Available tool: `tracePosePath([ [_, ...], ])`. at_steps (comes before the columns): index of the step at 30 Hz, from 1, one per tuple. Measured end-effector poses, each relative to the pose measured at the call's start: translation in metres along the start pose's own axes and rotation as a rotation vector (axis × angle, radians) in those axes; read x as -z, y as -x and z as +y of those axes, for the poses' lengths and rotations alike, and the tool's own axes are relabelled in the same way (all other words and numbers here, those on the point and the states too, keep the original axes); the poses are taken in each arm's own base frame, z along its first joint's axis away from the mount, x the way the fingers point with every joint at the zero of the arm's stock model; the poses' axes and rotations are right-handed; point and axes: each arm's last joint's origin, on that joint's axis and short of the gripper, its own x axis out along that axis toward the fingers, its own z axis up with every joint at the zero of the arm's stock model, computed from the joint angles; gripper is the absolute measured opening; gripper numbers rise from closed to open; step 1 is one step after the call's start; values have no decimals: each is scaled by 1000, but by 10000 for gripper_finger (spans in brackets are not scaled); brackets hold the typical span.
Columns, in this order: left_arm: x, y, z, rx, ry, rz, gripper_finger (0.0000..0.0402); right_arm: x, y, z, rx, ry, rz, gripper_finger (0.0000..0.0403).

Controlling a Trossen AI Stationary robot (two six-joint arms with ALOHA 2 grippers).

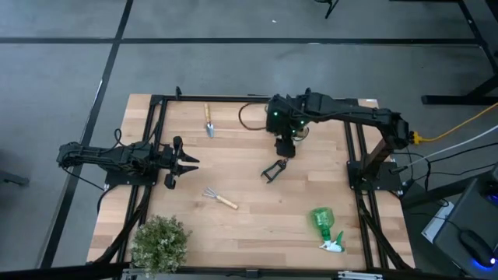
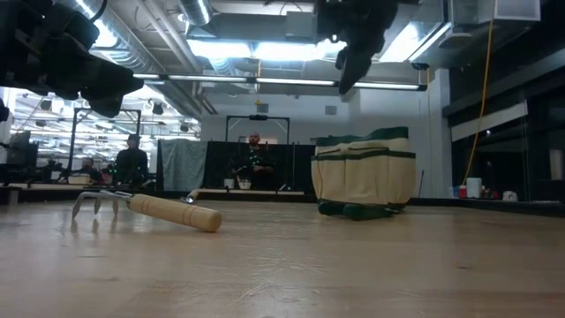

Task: Pick & Place Garden tools in Gardening bag
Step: Put the cutter into the white bag

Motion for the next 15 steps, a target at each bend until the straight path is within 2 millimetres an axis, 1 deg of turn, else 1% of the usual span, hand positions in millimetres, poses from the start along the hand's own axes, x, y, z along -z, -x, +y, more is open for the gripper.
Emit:
tracePosePath([
  [3,0,0,0,0,0,0,106,-1,-3,11,-12,67,-3,204],
  [7,0,0,0,0,0,-1,106,1,-14,21,-59,148,-1,204],
  [10,0,0,0,0,0,0,106,4,-24,30,-87,202,15,204],
  [15,0,0,0,0,0,0,106,12,-40,42,-88,344,49,204],
])
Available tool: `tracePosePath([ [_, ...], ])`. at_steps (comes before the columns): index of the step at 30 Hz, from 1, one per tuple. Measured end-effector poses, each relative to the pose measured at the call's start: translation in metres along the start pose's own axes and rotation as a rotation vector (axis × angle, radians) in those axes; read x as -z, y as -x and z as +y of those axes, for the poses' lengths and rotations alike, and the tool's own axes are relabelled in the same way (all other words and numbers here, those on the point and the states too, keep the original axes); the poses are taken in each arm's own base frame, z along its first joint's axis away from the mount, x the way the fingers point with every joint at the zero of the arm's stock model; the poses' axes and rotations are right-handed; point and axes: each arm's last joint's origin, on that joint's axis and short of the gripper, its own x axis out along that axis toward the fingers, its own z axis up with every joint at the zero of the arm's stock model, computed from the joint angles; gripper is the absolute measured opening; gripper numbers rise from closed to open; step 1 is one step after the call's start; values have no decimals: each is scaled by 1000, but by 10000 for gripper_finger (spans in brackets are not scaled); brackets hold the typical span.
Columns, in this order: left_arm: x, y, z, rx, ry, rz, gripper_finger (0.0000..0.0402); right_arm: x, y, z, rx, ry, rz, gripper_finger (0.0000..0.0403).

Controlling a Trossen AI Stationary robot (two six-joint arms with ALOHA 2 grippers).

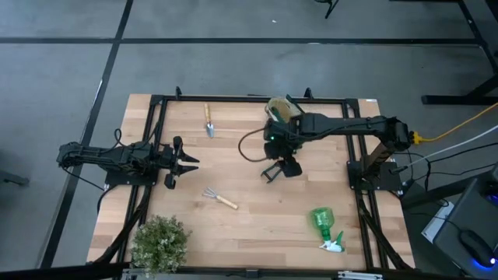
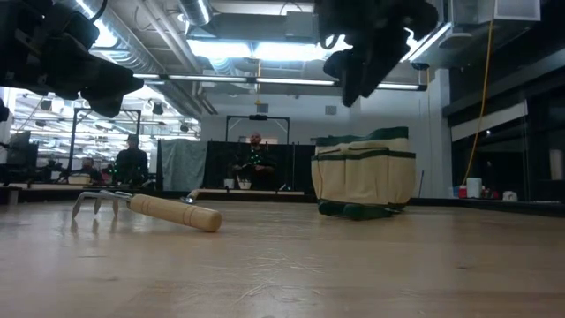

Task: Pick & Place Garden tools in Gardening bag
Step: Put the cutter into the white bag

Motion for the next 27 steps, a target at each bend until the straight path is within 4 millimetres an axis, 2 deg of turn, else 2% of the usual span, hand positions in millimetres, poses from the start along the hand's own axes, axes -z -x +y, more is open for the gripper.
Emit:
tracePosePath([
  [10,0,0,0,0,0,0,106,9,-29,-1,49,328,3,204],
  [19,0,0,0,0,0,0,106,17,-69,-2,80,345,-12,204],
  [27,0,0,0,0,0,0,106,21,-98,-5,58,257,26,204],
])
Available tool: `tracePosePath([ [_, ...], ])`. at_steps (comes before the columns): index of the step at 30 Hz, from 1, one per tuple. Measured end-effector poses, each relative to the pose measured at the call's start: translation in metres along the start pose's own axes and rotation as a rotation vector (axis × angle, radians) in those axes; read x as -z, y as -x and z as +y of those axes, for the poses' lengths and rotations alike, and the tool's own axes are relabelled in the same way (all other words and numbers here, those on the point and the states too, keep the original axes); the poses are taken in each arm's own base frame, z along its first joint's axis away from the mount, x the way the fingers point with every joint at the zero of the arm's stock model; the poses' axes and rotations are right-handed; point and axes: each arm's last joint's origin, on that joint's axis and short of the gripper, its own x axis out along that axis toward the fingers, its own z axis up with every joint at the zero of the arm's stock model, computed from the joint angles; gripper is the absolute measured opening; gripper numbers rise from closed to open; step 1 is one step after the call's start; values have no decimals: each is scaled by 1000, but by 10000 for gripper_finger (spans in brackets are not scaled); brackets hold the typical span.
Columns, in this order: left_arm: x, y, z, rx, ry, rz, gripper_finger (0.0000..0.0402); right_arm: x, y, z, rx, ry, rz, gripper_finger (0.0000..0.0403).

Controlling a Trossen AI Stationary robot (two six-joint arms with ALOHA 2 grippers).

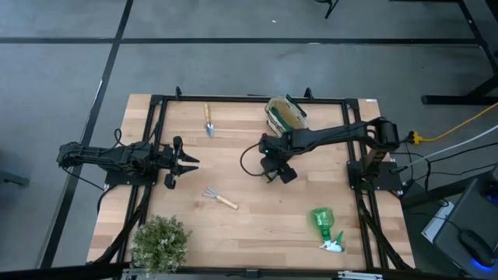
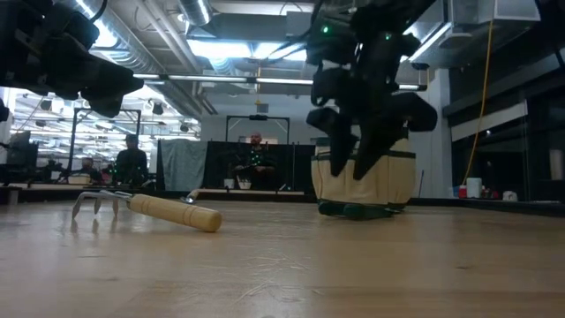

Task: Pick & Place Garden tools in Gardening bag
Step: Put the cutter into the white bag

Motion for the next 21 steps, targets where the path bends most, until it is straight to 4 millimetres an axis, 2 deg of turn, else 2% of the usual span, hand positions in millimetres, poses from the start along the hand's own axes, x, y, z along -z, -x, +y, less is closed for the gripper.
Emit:
tracePosePath([
  [13,0,0,0,0,0,0,106,2,-42,-3,-36,-9,50,204],
  [21,0,0,0,-1,0,0,106,2,-49,-3,-42,-78,59,204],
])
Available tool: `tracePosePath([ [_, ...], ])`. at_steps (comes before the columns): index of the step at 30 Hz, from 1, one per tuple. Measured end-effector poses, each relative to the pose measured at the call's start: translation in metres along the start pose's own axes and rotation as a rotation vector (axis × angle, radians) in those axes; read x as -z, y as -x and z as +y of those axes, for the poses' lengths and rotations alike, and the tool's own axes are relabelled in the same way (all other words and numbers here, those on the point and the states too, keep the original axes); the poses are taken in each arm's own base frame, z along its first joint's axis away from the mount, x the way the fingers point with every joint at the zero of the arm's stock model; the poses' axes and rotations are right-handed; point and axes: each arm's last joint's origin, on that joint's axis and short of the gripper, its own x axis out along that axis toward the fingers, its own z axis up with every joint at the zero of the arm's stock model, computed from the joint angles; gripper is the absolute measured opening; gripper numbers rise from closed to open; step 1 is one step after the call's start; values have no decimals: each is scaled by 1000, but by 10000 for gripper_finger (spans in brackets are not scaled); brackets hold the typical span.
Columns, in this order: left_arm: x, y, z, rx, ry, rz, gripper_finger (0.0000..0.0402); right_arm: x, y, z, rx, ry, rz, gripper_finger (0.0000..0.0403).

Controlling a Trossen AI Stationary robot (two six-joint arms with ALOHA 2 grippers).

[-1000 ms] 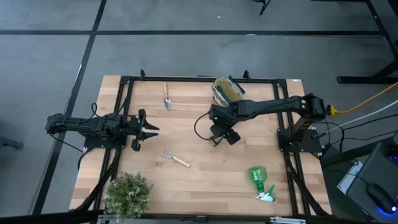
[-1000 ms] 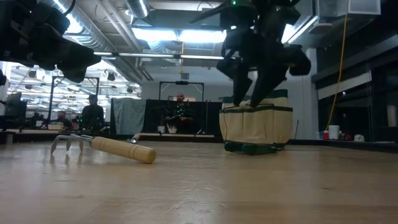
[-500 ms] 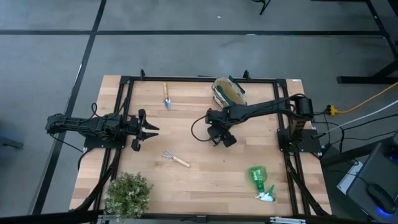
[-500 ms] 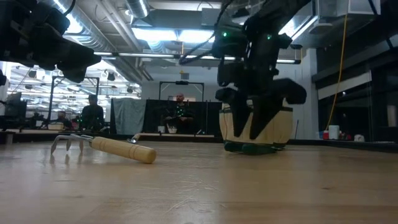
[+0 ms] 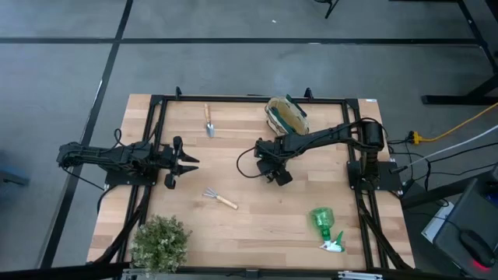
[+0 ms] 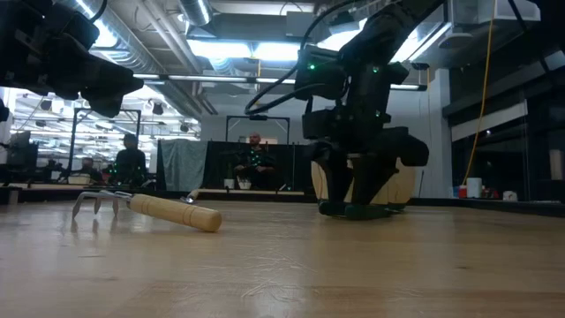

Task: Pick & Place Garden tools in Gardening bag
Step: Put the cutter into the white bag

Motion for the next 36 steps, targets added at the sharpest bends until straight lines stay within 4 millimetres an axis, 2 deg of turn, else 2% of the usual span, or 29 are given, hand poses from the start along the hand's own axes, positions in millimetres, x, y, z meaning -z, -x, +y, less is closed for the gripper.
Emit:
tracePosePath([
  [5,0,0,0,1,0,0,106,-2,-1,-2,13,-69,-21,202],
  [8,0,0,0,0,0,0,106,-2,-1,-2,15,-103,-28,187],
  [18,0,0,0,1,0,0,106,-3,-1,-3,21,-184,-37,58],
  [21,0,0,0,1,0,0,106,-3,-1,-3,20,-215,-35,34],
  [36,0,0,0,0,0,0,106,8,3,-19,22,-302,-9,26],
])
